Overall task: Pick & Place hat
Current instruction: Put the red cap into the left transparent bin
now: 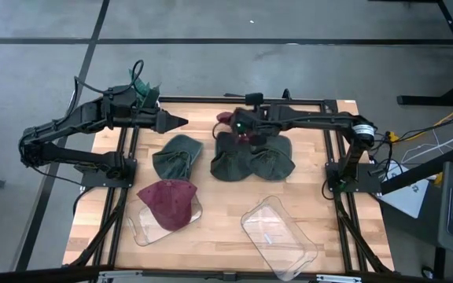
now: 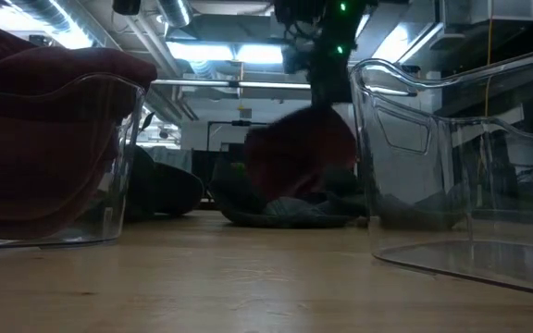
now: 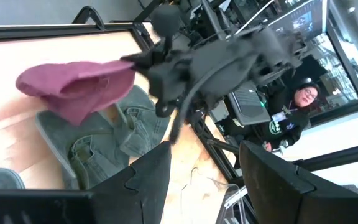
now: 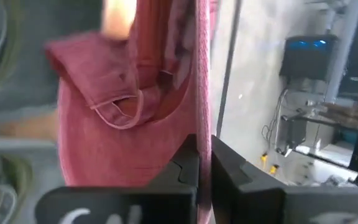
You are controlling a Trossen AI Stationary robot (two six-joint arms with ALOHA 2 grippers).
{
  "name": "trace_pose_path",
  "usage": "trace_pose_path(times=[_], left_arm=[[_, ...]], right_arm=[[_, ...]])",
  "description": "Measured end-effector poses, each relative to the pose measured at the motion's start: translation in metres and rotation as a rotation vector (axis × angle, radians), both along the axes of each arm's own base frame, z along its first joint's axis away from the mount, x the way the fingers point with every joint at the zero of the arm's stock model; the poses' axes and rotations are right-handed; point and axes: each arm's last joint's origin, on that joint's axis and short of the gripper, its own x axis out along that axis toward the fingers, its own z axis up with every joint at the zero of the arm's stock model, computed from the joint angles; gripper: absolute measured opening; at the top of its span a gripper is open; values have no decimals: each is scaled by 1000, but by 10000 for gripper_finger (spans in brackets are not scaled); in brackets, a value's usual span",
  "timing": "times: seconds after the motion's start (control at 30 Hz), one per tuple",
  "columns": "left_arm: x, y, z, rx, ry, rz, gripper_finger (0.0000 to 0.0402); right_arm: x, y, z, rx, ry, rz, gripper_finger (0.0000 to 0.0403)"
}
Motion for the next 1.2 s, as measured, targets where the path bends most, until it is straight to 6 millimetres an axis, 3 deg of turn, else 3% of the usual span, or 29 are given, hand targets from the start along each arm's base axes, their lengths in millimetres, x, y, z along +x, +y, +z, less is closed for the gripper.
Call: trace_pose_path(times=[0.13, 0.23, 0.47, 0.67, 0.83, 1.07, 1.2], left_arm=[[0, 0, 0, 0, 0, 0, 185], [0, 0, 0, 1, 0, 4, 185], [0, 0, 0, 4, 1, 13, 185], [0, 0, 0, 5, 0, 14, 184], [0, 0, 0, 35, 5, -15, 185], [-2, -2, 6, 289, -13, -134, 185], [-9, -6, 9, 464, -17, -228, 185]], right_arm=[[-6, 10, -28, 17, 104, 33, 14], [-5, 20, -37, 37, 73, 26, 14], [13, 41, -20, 59, -115, 76, 17], [17, 46, -8, 10, -140, 89, 17], [22, 41, 23, 57, -275, 73, 17], [11, 28, 82, 329, -561, 38, 17], [-1, 23, 106, 415, -636, -11, 17]])
